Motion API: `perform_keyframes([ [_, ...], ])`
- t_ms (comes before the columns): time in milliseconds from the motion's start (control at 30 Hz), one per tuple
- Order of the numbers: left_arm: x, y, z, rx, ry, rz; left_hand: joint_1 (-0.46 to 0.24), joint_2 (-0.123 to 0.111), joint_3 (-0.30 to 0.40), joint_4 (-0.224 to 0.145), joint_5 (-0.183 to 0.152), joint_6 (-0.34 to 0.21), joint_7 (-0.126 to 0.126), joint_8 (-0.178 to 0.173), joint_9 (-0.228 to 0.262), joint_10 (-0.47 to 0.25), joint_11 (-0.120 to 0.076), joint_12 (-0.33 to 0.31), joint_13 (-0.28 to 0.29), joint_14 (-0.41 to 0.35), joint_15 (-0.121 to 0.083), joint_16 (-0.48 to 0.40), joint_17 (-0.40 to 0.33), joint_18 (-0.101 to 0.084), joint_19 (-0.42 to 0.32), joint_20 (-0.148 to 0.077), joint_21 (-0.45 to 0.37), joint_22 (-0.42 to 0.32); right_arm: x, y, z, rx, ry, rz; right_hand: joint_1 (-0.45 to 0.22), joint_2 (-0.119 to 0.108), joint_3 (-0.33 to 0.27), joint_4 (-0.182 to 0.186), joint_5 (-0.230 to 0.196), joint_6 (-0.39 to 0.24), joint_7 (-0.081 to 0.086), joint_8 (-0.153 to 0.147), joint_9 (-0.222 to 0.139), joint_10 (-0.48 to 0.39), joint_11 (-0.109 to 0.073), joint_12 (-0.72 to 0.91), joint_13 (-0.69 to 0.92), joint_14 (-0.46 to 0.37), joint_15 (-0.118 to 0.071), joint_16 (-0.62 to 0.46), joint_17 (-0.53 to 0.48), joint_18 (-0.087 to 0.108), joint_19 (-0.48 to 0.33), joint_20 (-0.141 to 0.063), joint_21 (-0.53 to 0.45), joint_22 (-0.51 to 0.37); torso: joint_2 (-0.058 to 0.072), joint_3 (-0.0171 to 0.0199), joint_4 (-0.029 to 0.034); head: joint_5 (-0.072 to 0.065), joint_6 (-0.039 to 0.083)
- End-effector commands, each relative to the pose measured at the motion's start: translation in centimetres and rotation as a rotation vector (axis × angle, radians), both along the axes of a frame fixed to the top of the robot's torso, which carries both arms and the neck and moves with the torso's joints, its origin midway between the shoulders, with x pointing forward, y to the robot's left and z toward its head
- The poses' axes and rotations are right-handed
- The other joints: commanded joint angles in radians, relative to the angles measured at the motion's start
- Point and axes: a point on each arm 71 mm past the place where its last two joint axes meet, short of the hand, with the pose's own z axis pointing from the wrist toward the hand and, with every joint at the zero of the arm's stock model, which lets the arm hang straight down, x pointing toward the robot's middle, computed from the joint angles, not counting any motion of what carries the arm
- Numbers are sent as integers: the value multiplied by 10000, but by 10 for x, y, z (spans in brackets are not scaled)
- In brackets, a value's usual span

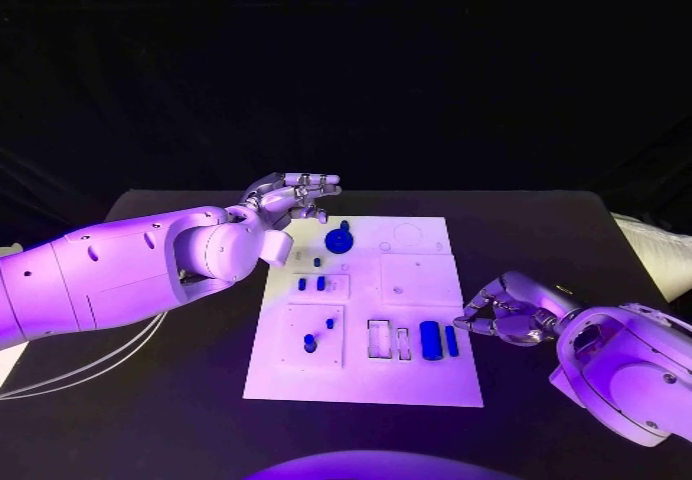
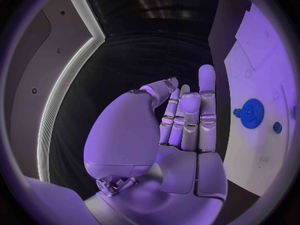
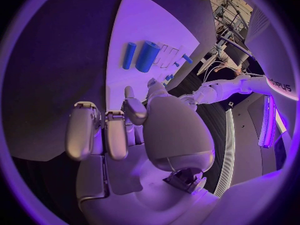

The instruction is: Assemble the parts on the task board

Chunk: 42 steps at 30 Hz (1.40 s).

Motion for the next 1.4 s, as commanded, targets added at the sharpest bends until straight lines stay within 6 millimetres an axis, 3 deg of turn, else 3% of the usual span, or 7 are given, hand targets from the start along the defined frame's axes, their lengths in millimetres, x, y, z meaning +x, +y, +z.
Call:
perform_keyframes([
  [33, -1, -2, 1, -45, -123, -241, -105, 17, -20, -29, 30, -63, 21, 11, 7, -64, -21, 43, 3, -61, 3, 47, -17, 100, -80, 16, 43, 15, -1, 2, -3, -500, -4, -234, -26, 101, -170, 20, 21, -91, 15, 86, 58, 124, 28, 724, 1198, 764, -20, 69, 1009, -170, 77, 1, 79, 87, 1, -4, -2, -25, 13],
  [400, -1, -2, 1, -67, -88, -254, -105, 17, -20, -29, 30, -63, 21, 11, 7, -64, -21, 43, 3, -61, 3, 47, -17, 100, -80, 16, 43, 15, -4, 28, -13, -764, 26, 504, 295, 241, -531, -34, -15, -196, 15, 323, 253, 344, 45, 1636, 2255, 798, -16, 215, 1255, -208, 108, 6, 229, 320, 10, -11, 39, 7, -10],
  [567, -1, -2, 1, -68, -84, -258, -214, 39, -74, 29, 25, -75, 18, 33, 9, -98, -20, 97, 4, -68, 14, 72, -35, 101, -98, 35, 39, 11, -4, 33, -15, -991, -139, 754, 359, 306, -575, -33, 87, -174, 6, 384, 309, 340, 36, 1659, 2307, 805, -19, 244, 1305, -218, 121, 6, 267, 382, 4, -16, 44, 56, 4],
  [833, -1, -3, 1, -96, -96, -306, -235, 45, -86, 40, 25, -80, 18, 37, 8, -108, -20, 109, 4, -70, 17, 77, -42, 102, -102, 38, 37, 9, -2, 40, -19, -1301, -106, 1035, 369, 312, -587, -33, 104, -177, 5, 391, 319, 326, 37, 1632, 2288, 807, -20, 250, 1316, -217, 119, 6, 267, 382, 7, -22, 82, 28, 11],
  [1400, -1, -2, 1, -102, -84, -323, -460, 107, -243, 179, 10, -99, -7, 96, 15, -208, -24, 228, 5, -91, 38, 129, -107, 107, -125, 79, -3, -31, 0, 53, -37, -1810, 462, 1424, 327, 362, -714, -1, -23, -216, 10, 431, 389, 199, 45, 1416, 2144, 792, -10, 229, 1280, -208, 85, 15, 239, 341, 10, -16, 178, 56, -77],
])
